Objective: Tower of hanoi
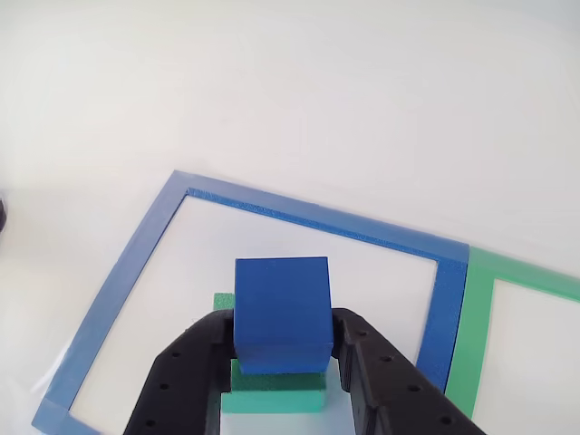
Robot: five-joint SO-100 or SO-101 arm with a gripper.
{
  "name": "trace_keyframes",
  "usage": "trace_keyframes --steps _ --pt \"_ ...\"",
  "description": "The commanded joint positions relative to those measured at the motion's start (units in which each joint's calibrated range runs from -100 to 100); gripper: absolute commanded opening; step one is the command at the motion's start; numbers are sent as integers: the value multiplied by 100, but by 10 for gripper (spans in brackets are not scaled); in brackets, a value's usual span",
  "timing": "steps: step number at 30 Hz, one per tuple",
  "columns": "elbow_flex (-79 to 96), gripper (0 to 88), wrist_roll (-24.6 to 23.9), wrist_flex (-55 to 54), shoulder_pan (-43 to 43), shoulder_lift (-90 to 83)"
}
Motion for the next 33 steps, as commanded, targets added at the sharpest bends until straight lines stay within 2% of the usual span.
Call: trace_keyframes --steps 1,6,14,24,28,33 --pt "-179 38 59 -188 -112 -29" --pt "-152 45 59 -269 -112 67" --pt "-152 162 59 -528 -89 211" --pt "-216 213 59 -423 55 -93" --pt "-379 215 59 314 208 -686" --pt "-997 179 59 1981 505 -1464"
